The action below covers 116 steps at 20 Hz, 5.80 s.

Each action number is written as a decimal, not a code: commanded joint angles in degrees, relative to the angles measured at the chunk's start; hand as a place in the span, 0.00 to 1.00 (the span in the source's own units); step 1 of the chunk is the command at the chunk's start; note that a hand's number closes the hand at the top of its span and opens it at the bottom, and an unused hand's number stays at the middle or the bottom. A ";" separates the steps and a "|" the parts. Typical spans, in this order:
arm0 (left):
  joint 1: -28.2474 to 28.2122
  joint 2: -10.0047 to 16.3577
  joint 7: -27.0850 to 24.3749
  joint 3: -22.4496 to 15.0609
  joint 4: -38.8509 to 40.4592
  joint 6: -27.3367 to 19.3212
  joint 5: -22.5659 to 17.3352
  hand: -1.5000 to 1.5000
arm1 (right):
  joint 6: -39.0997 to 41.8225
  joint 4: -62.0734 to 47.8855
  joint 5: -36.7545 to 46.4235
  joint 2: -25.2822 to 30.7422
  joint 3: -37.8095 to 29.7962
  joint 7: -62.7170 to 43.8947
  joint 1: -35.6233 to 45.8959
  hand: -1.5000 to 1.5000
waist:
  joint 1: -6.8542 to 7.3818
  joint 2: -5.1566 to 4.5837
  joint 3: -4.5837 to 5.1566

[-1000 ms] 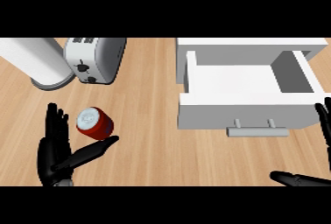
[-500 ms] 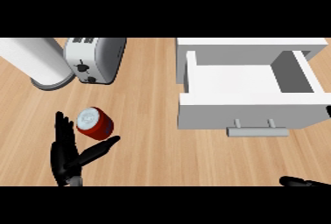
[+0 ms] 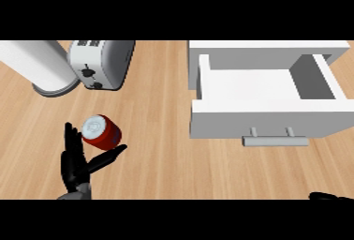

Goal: Pick up the can, place it into the drawer and close the drawer

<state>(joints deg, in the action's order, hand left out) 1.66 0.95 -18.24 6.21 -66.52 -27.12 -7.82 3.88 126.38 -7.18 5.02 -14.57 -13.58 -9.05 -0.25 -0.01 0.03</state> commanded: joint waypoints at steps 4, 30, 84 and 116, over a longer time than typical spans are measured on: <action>3.99 -0.90 -6.40 0.05 9.19 -1.78 -4.46 0.00 | 2.26 -3.53 0.99 0.02 -1.39 3.16 -0.40 0.00 | 0.05 0.01 -0.02; 28.02 5.25 -20.54 9.31 44.99 16.95 -7.42 1.00 | 1.46 2.77 -0.67 0.37 -2.75 -5.62 3.42 0.00 | -0.54 -0.15 0.03; 72.97 -0.95 28.15 -12.05 23.77 5.36 -5.60 1.00 | 0.38 1.82 3.74 1.73 -3.48 -5.63 7.28 0.00 | -1.51 -0.37 -0.07; 89.64 -0.95 20.59 -24.41 48.79 -9.82 -19.77 0.00 | 2.03 1.72 5.83 6.63 -0.98 -6.57 14.21 0.00 | -6.07 -1.58 -0.22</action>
<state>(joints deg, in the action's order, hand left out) 91.71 0.00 4.06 -17.22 -18.32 -35.62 -26.49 5.28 127.85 -2.96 10.09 -16.04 -20.49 3.98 -6.18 -1.57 -0.21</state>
